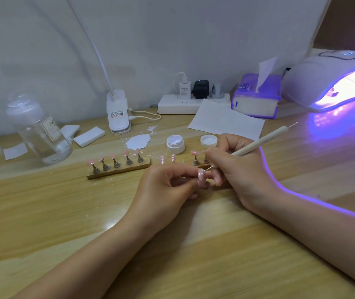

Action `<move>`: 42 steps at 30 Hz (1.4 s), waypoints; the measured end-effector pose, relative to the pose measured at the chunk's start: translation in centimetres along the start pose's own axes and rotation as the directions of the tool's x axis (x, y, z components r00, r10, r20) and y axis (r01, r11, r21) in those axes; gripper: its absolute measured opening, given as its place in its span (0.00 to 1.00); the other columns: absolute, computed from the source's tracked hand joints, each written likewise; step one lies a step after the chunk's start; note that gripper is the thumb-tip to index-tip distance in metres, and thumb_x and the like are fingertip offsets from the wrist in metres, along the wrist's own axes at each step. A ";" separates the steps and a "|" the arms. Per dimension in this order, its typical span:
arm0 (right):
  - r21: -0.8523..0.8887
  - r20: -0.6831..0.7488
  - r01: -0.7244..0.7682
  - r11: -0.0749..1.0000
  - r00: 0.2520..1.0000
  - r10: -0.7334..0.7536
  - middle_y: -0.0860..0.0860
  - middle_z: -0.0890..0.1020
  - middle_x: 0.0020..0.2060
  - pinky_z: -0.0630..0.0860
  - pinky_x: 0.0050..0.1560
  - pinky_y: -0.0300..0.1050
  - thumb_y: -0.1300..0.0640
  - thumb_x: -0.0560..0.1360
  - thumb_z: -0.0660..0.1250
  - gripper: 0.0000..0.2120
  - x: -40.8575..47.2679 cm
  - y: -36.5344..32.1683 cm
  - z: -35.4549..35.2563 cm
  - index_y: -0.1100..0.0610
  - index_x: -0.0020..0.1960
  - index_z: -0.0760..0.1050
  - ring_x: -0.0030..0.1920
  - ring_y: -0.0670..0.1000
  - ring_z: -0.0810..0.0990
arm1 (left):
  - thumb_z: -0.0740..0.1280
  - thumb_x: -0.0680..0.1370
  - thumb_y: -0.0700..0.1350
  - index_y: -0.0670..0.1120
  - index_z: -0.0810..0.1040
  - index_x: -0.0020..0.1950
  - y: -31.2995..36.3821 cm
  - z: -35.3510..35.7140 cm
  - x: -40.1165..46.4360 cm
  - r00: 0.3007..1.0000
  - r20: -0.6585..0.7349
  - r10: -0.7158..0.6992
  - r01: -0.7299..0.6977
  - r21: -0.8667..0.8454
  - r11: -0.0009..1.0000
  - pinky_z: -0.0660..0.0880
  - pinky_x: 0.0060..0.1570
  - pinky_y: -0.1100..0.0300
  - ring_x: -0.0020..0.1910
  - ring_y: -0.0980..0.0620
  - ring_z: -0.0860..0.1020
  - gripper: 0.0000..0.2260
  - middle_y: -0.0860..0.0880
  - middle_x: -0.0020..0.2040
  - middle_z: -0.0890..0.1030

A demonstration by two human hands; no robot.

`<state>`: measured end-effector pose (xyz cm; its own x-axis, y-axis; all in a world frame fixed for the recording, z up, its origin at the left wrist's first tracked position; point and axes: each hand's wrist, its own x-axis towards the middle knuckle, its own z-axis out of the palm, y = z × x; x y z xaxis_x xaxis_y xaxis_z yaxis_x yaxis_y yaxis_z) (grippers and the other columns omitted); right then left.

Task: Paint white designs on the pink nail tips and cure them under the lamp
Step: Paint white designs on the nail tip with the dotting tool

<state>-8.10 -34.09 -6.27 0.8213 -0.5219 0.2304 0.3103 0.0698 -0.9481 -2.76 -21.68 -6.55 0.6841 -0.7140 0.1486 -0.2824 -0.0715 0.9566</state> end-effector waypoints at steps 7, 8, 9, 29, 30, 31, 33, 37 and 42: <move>-0.070 0.045 0.040 0.997 0.998 -0.037 0.50 0.66 0.12 0.75 0.26 0.44 0.74 0.70 0.62 0.20 -0.3 -0.2 0.3 0.59 0.26 0.59 0.16 0.45 0.70 | 0.68 0.73 0.35 0.45 0.84 0.41 -0.1 -0.1 0.0 1.000 0.022 0.006 -0.006 -0.007 1.000 0.76 0.37 0.71 0.39 0.62 0.81 0.07 0.52 0.37 0.84; -0.072 0.046 0.041 0.997 0.998 -0.038 0.50 0.66 0.13 0.73 0.23 0.41 0.74 0.71 0.63 0.21 -0.3 -0.2 0.3 0.58 0.26 0.59 0.16 0.45 0.71 | 0.68 0.73 0.35 0.45 0.83 0.41 -0.1 -0.1 0.0 1.000 0.022 0.010 -0.010 -0.005 1.000 0.76 0.37 0.70 0.39 0.63 0.81 0.07 0.53 0.37 0.84; -0.072 0.046 0.039 0.997 0.998 -0.035 0.51 0.67 0.13 0.72 0.22 0.37 0.74 0.71 0.63 0.22 -0.3 -0.2 0.3 0.57 0.25 0.59 0.16 0.46 0.71 | 0.68 0.73 0.35 0.46 0.83 0.40 -0.1 -0.1 0.0 1.000 0.022 0.014 -0.014 -0.002 1.000 0.76 0.37 0.70 0.39 0.63 0.81 0.08 0.53 0.36 0.84; -0.110 0.035 0.066 0.992 0.997 -0.062 0.53 0.68 0.14 0.76 0.30 0.42 0.72 0.71 0.64 0.22 -0.2 0.1 0.3 0.57 0.25 0.60 0.19 0.48 0.73 | 0.68 0.73 0.34 0.48 0.84 0.39 0.0 -0.1 0.0 1.000 0.019 0.022 -0.022 0.002 1.000 0.75 0.36 0.71 0.38 0.63 0.81 0.10 0.53 0.35 0.84; -0.108 0.031 0.060 0.992 0.998 -0.057 0.53 0.68 0.14 0.76 0.30 0.42 0.73 0.71 0.64 0.22 -0.2 0.1 0.3 0.56 0.25 0.60 0.19 0.48 0.73 | 0.68 0.73 0.34 0.48 0.84 0.39 0.0 -0.1 0.0 1.000 0.016 0.019 -0.019 0.001 1.000 0.75 0.36 0.71 0.38 0.63 0.81 0.10 0.53 0.36 0.84; -0.104 0.028 0.054 0.993 0.998 -0.051 0.53 0.68 0.13 0.75 0.30 0.41 0.73 0.71 0.64 0.22 -0.2 0.1 0.3 0.56 0.25 0.60 0.18 0.47 0.72 | 0.68 0.73 0.34 0.48 0.84 0.39 0.0 -0.1 0.0 1.000 0.014 0.017 -0.017 0.001 1.000 0.75 0.36 0.71 0.38 0.63 0.81 0.10 0.53 0.36 0.84; -0.105 0.026 0.048 0.993 0.999 -0.046 0.53 0.68 0.13 0.76 0.31 0.41 0.73 0.70 0.64 0.22 -0.2 0.0 0.3 0.57 0.25 0.60 0.18 0.47 0.72 | 0.68 0.73 0.34 0.47 0.84 0.39 0.0 -0.1 0.0 1.000 0.013 0.013 -0.013 -0.002 1.000 0.75 0.36 0.71 0.38 0.63 0.81 0.09 0.52 0.36 0.84; -0.102 0.025 0.050 0.994 0.999 -0.048 0.53 0.68 0.13 0.77 0.43 0.55 0.73 0.70 0.63 0.21 -0.4 -0.1 0.5 0.57 0.25 0.60 0.18 0.47 0.72 | 0.68 0.73 0.34 0.46 0.83 0.40 0.1 0.0 0.0 1.000 0.020 0.007 -0.007 -0.012 1.000 0.74 0.35 0.72 0.37 0.63 0.80 0.09 0.53 0.36 0.84; -0.094 0.021 0.045 0.995 0.999 -0.043 0.53 0.67 0.13 0.76 0.27 0.46 0.74 0.71 0.63 0.22 -0.2 0.0 0.3 0.57 0.26 0.59 0.17 0.47 0.72 | 0.69 0.73 0.35 0.46 0.84 0.40 0.1 0.0 0.0 1.000 0.013 0.002 -0.002 -0.019 1.000 0.74 0.35 0.72 0.37 0.64 0.80 0.08 0.52 0.36 0.84</move>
<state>-8.10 -33.71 -6.28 0.8171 -0.5061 0.2760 0.3009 -0.0340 -0.9531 -2.78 -21.72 -6.45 0.6749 -0.7230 0.1476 -0.2713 -0.0571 0.9608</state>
